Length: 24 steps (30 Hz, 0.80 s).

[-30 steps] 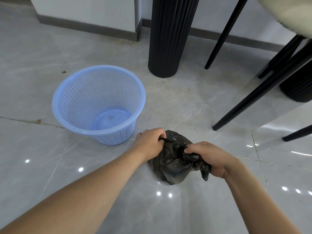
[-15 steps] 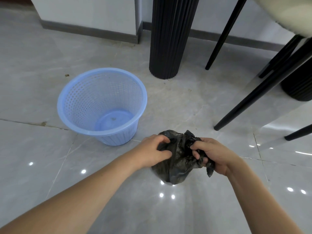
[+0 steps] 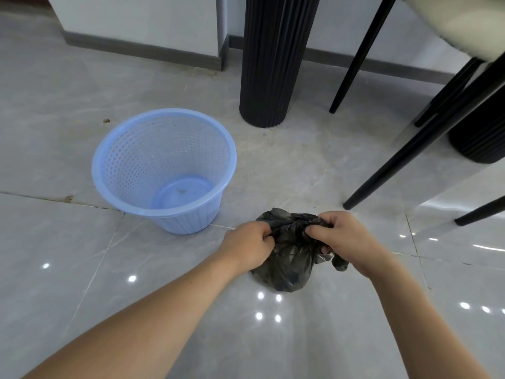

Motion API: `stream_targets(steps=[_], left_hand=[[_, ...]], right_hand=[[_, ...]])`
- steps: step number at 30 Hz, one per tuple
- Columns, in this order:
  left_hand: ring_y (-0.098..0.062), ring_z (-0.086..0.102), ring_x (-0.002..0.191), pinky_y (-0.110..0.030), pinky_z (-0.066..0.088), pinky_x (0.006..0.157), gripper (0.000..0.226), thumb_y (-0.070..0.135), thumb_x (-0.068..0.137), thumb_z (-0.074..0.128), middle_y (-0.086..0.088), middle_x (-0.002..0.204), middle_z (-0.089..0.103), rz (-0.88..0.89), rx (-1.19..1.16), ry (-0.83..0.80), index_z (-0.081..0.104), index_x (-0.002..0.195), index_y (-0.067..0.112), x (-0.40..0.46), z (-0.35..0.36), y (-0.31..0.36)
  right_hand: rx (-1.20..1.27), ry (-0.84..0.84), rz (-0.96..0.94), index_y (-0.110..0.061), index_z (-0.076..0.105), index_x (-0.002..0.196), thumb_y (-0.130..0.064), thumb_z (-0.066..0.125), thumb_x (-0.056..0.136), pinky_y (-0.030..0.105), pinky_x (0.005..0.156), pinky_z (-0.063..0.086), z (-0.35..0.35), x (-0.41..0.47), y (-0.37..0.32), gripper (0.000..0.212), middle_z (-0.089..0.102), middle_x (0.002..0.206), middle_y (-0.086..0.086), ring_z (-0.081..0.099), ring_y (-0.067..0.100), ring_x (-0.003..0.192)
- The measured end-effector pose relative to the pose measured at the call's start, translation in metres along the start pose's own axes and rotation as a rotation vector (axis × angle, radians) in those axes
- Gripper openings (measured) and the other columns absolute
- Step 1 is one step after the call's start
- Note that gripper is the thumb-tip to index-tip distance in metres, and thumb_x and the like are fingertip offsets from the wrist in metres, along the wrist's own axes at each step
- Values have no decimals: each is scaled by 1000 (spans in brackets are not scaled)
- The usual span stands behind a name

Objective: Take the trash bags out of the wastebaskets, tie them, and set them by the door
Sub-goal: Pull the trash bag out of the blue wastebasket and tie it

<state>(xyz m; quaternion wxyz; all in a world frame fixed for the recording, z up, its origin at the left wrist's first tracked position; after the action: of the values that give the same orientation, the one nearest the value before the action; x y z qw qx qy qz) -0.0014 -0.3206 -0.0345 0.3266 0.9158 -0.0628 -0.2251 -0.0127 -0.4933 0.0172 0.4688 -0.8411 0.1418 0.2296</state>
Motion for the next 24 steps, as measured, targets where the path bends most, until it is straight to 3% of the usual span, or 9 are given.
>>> stream_targets(steps=[2,5,8,10,13,16,20,24], left_hand=[[-21,59,86,-35,45,81,17,26,90,45,3,86,65,-25,-23,2,59,86,19,1,-3,-4],[-19,59,87,-37,45,85,16,27,91,44,5,86,64,-29,3,-17,59,85,23,2,-7,-7],[-19,58,88,-39,44,87,17,27,92,44,7,85,62,-20,35,-17,57,82,25,3,-11,-6],[-19,57,87,-39,44,85,20,26,92,44,10,80,57,-22,35,2,51,74,27,6,-14,-7],[-18,57,86,-40,45,83,22,28,93,45,11,79,55,-41,35,27,49,72,28,11,-18,-12],[-20,58,90,-40,46,87,15,27,94,45,12,84,57,-49,46,42,55,83,27,10,-21,-11],[-17,59,95,-39,47,91,24,17,89,44,10,103,58,-7,13,57,55,108,29,2,-26,-11],[-12,57,97,-36,47,94,29,14,88,45,11,110,54,34,-74,77,54,112,29,-8,-29,-16]], right_hand=[[26,9,2,-5,56,96,-12,64,85,26,39,37,-2,3,4,15,56,57,11,49,17,42],[41,25,31,-24,49,102,-14,62,84,28,43,37,-4,8,11,25,57,63,10,49,19,48],[11,-45,89,-8,57,87,-14,56,83,26,45,38,0,5,10,8,59,67,18,51,24,49],[48,-162,151,-4,52,75,-11,52,84,18,36,31,10,-1,11,11,55,67,21,46,22,42],[112,-272,177,-2,56,73,-11,51,86,17,33,30,20,-9,12,16,52,66,19,44,18,40],[229,-242,165,3,61,75,-12,48,88,21,34,32,20,-4,19,24,57,67,19,50,19,43],[385,-202,139,2,63,98,-5,49,89,27,49,47,17,4,23,18,68,83,21,63,23,59],[294,-190,159,3,59,86,-6,47,88,24,41,42,17,4,23,15,62,69,18,56,20,47]])
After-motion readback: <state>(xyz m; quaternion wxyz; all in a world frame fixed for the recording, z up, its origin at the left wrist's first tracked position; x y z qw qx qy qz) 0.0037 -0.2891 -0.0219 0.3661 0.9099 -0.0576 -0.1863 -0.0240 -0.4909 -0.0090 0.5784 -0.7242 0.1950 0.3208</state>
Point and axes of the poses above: each hand's wrist, its own x-axis towards the middle knuckle, its own z-axis out of the palm, y = z × x, the point moved 8 cm from there along x, towards the middle knuckle
